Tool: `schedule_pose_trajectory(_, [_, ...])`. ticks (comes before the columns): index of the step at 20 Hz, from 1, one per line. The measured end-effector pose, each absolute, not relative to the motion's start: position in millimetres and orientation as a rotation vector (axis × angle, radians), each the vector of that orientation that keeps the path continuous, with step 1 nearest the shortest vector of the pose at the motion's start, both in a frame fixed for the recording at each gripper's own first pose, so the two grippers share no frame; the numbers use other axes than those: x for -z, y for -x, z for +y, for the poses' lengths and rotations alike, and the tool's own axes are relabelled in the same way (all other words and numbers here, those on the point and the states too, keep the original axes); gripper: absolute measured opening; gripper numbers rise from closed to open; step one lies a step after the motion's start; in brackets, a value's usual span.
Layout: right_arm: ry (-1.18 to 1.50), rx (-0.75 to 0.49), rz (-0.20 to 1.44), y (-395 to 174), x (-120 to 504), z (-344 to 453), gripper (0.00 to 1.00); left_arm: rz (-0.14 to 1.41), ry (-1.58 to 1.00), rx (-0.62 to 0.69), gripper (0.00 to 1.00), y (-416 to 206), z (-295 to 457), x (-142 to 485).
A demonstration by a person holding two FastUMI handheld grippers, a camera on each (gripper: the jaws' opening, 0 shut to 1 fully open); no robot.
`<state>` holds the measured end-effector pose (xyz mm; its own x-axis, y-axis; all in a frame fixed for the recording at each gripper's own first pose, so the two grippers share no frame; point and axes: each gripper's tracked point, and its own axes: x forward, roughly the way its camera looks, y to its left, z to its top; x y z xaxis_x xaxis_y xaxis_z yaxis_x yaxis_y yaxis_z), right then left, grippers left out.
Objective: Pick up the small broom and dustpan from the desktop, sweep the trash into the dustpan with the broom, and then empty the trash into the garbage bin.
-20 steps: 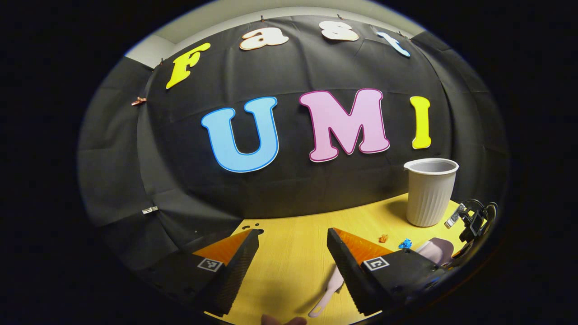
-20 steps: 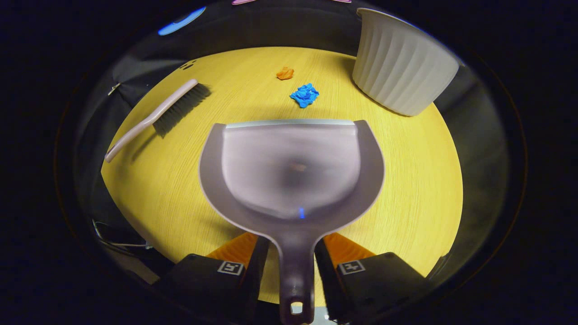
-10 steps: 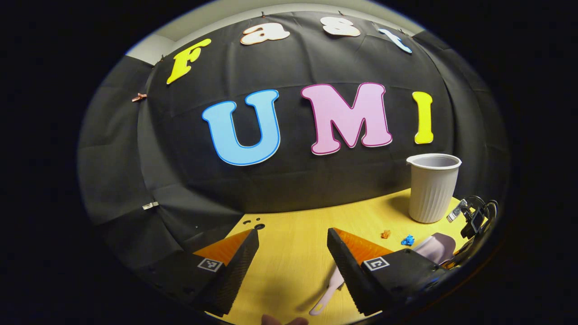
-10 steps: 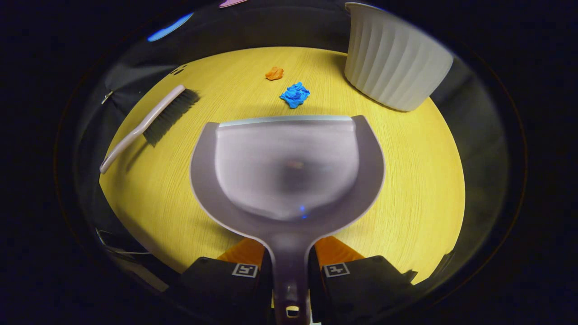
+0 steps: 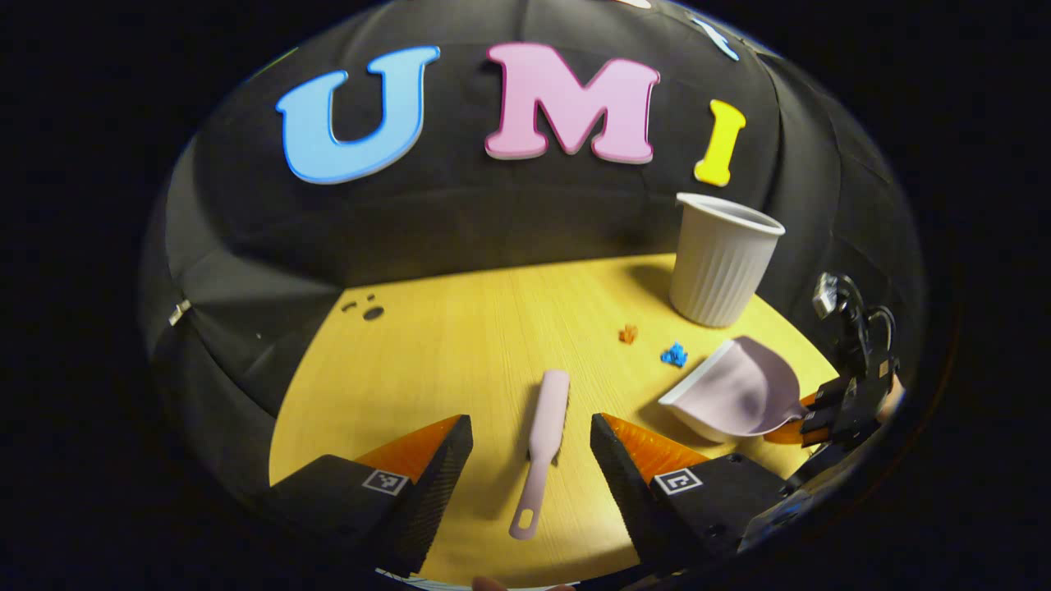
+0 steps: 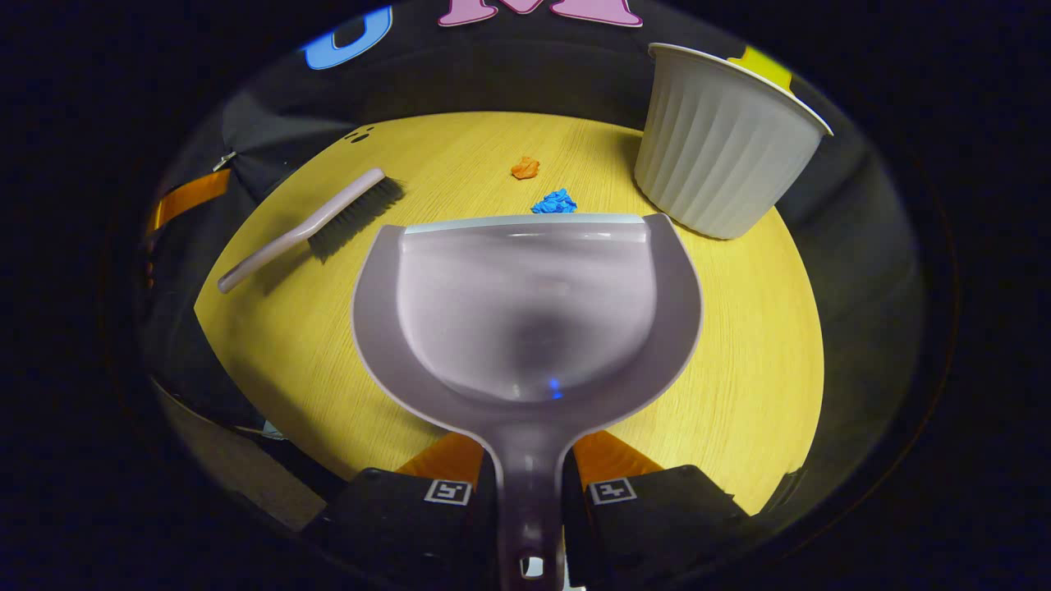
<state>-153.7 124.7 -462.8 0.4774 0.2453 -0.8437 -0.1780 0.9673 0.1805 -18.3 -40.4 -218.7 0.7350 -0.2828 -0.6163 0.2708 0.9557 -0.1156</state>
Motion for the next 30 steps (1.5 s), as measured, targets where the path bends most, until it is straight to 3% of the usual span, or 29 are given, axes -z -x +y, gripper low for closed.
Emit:
schedule_pose_trajectory(9, [-0.090,-0.198,1.048,187.7,447.8,96.0,0.37,0.934,-0.105,0.403,0.82,9.3,-63.5,309.7])
schedule_pose_trajectory(19, [-0.101,-0.151,1.070,205.4,444.7,70.6,0.37,1.080,-0.119,0.415,0.68,2.3,-80.3,368.9])
schedule_pose_trajectory(22, [-0.095,-0.160,1.073,204.1,446.0,68.7,0.37,1.075,-0.113,0.421,0.55,-3.4,-85.7,372.5])
schedule_pose_trajectory(26, [-0.052,-0.224,1.121,204.1,443.9,71.2,0.37,1.053,-0.159,0.431,0.29,-10.9,-82.4,366.8])
schedule_pose_trajectory(30, [0.001,-0.295,1.229,197.7,451.7,66.5,0.37,0.976,-0.167,0.448,0.27,-37.4,-93.4,341.7])
